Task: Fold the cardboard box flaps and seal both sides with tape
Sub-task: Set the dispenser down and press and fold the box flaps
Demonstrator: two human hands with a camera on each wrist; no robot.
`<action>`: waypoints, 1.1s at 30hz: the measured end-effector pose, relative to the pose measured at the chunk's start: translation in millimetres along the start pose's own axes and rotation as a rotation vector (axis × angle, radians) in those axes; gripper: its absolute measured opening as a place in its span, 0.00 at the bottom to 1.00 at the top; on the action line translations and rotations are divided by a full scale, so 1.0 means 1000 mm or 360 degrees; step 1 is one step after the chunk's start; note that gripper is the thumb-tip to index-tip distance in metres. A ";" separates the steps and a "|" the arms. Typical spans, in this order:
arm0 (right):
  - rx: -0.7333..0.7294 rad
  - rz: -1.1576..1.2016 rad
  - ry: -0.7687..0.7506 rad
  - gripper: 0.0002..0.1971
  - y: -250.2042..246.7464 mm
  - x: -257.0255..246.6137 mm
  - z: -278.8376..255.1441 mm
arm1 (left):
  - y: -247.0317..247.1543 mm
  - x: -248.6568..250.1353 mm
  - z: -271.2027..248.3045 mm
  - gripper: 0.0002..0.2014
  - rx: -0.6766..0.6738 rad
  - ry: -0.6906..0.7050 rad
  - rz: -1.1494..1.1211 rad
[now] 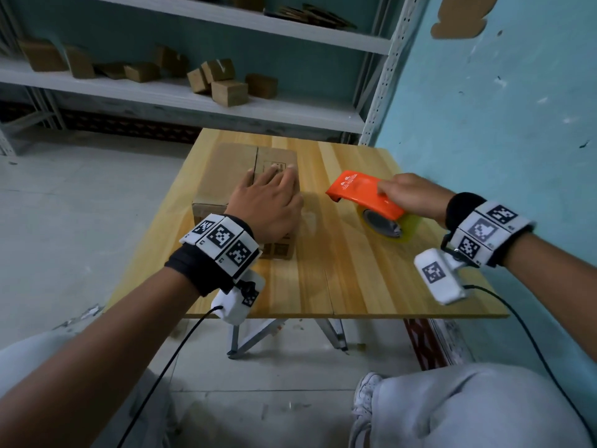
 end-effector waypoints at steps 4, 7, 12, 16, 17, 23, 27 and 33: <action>-0.0029 -0.0222 -0.0085 0.13 0.018 -0.003 0.006 | -0.002 -0.001 0.003 0.37 0.0048 -0.0043 -0.0152; 0.0058 -0.0409 -0.0113 0.17 0.032 -0.001 0.013 | -0.003 -0.001 0.007 0.34 0.0096 -0.0047 -0.0238; 0.0260 -0.0509 -0.0084 0.19 0.039 0.006 0.025 | 0.005 -0.001 0.019 0.40 0.0083 0.0009 -0.0132; 0.0298 -0.0503 -0.0060 0.19 0.037 0.010 0.037 | 0.008 0.005 0.025 0.41 0.0059 0.0029 -0.0096; 0.0294 -0.0478 -0.0051 0.19 0.037 0.011 0.039 | 0.007 0.008 0.025 0.41 0.0065 0.0034 -0.0094; 0.0295 -0.0342 -0.0017 0.19 0.035 0.019 0.046 | 0.001 0.019 0.030 0.40 0.0053 0.0002 -0.0207; 0.0362 -0.0388 -0.0021 0.25 0.031 0.019 0.046 | -0.002 0.022 0.032 0.30 0.0051 -0.0077 -0.0402; 0.0515 0.0134 -0.0211 0.24 0.009 -0.015 0.026 | -0.023 0.018 0.027 0.20 0.0236 -0.0224 -0.1002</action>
Point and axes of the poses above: each hand's wrist, its own z-axis towards the middle knuckle, its own y-axis out of the palm, x = y × z, the point moved 9 cm from there along z, towards the middle knuckle, and after that the axes turned 5 degrees about x, right-handed, at the moved point
